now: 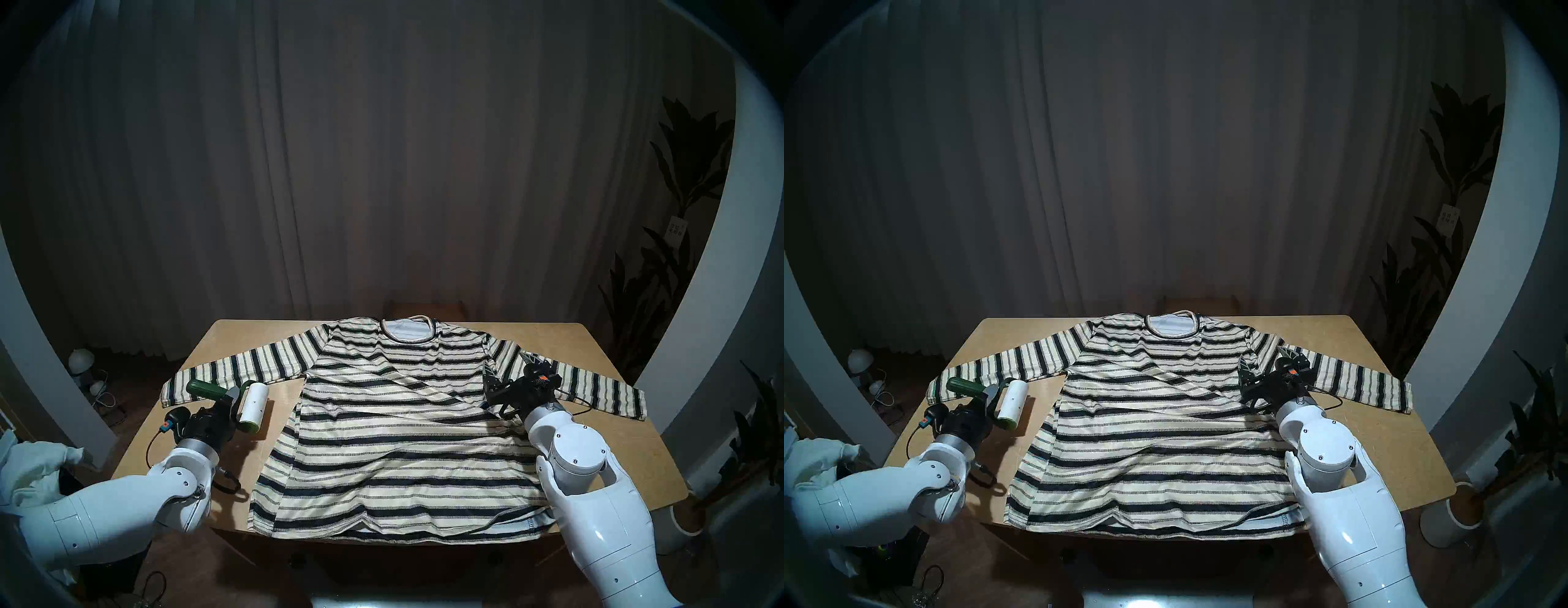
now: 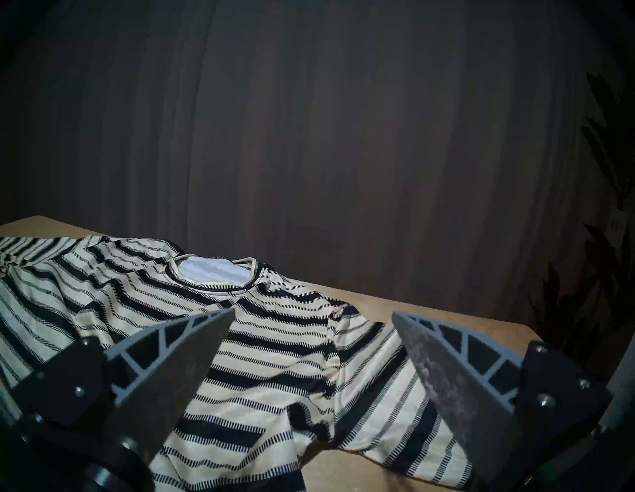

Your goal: Use the fur roller to clean a top

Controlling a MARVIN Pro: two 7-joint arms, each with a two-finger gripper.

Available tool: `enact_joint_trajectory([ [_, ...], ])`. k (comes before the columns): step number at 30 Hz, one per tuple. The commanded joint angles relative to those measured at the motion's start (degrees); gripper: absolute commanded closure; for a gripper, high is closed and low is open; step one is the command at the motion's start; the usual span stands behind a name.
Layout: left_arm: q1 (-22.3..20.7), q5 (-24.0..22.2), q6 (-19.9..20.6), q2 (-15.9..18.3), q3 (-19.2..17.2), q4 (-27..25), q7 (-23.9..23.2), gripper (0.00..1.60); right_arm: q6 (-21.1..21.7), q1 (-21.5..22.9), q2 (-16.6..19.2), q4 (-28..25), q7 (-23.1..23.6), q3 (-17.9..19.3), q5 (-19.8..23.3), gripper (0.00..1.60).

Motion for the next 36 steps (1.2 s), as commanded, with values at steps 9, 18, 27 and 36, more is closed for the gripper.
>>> enact_joint_trajectory([
  [9, 1.50, -10.38, 4.99, -3.22, -5.58, 3.54, -11.72, 1.60, 0.37, 0.94, -0.22, -1.01, -1.84, 0.68, -0.90, 0.00],
  [18, 4.08, -21.56, 9.76, -5.95, -11.21, 5.65, -18.05, 1.60, 0.74, 0.88, -0.62, -0.45, -3.09, 0.93, -1.56, 0.00],
  [27, 10.49, -35.46, 17.13, -5.68, -19.27, 3.63, -24.46, 1.60, 1.38, 0.46, -1.48, 0.67, -4.90, 1.33, -1.99, 0.00],
  [36, 18.78, -38.96, 21.69, 2.04, -25.50, -3.84, -21.02, 1.60, 1.84, 0.23, -2.69, 2.22, -6.65, 1.86, -1.85, 0.00],
])
